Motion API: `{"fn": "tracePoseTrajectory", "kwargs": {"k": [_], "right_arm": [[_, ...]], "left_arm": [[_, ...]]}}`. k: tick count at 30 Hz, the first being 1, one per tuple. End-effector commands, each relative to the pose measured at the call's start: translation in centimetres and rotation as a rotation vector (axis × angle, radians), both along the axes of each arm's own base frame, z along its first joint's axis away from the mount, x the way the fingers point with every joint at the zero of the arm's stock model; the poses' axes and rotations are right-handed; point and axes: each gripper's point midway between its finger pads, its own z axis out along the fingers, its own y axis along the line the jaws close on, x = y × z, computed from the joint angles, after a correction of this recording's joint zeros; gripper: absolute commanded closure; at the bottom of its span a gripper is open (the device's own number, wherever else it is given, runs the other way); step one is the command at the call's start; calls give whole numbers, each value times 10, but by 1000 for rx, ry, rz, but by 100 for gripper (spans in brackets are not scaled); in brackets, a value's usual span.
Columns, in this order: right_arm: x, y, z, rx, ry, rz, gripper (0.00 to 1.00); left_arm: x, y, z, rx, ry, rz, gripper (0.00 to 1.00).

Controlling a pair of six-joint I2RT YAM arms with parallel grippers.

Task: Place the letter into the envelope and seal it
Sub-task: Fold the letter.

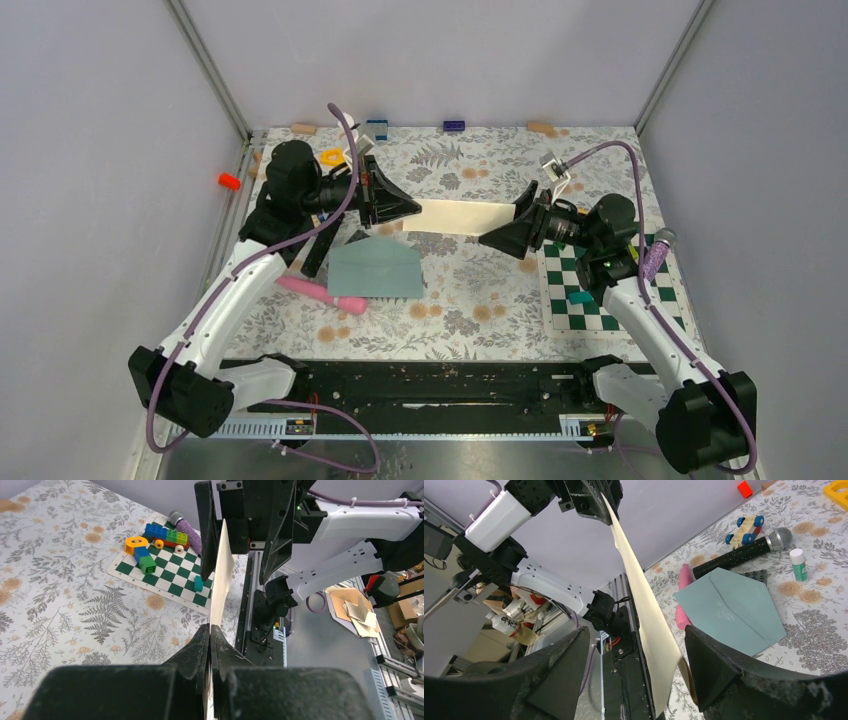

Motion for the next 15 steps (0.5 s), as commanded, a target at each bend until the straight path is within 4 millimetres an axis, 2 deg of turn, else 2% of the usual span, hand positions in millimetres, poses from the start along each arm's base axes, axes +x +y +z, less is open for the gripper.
{"fn": "tracePoseTrajectory", "kwargs": {"k": [1, 5, 11, 15], "right_arm": [[-1, -2, 13, 49, -45, -21, 24], [-1, -2, 13, 50, -44, -23, 27], [2, -1, 15, 62, -27, -22, 38], [4, 0, 17, 75, -18, -19, 39]], "left_arm": [[6, 2, 18, -65, -38, 11, 100], [11, 4, 19, -87, -23, 25, 100], [12, 4, 17, -88, -15, 26, 100], [13, 3, 16, -93, -10, 25, 100]]}}
